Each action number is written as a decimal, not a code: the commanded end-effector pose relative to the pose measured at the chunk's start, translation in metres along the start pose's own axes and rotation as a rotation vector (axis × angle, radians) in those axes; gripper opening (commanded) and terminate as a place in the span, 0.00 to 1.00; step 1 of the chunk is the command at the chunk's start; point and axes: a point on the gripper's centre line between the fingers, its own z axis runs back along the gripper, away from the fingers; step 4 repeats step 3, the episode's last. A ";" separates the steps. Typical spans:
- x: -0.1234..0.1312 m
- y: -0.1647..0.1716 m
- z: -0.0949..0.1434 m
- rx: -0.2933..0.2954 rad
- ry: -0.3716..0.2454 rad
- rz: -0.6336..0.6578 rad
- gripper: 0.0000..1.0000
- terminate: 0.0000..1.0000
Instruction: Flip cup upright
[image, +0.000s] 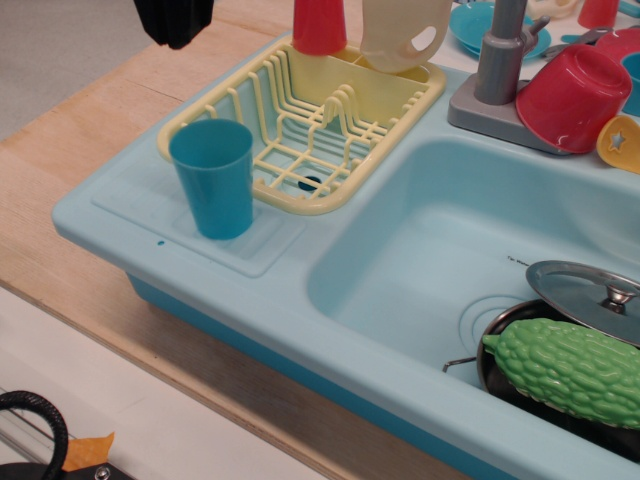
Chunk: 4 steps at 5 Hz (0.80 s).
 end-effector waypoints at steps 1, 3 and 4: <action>-0.004 0.009 0.005 -0.056 -0.018 0.021 0.00 0.00; -0.004 0.009 0.005 -0.056 -0.018 0.021 1.00 1.00; -0.004 0.009 0.005 -0.056 -0.018 0.021 1.00 1.00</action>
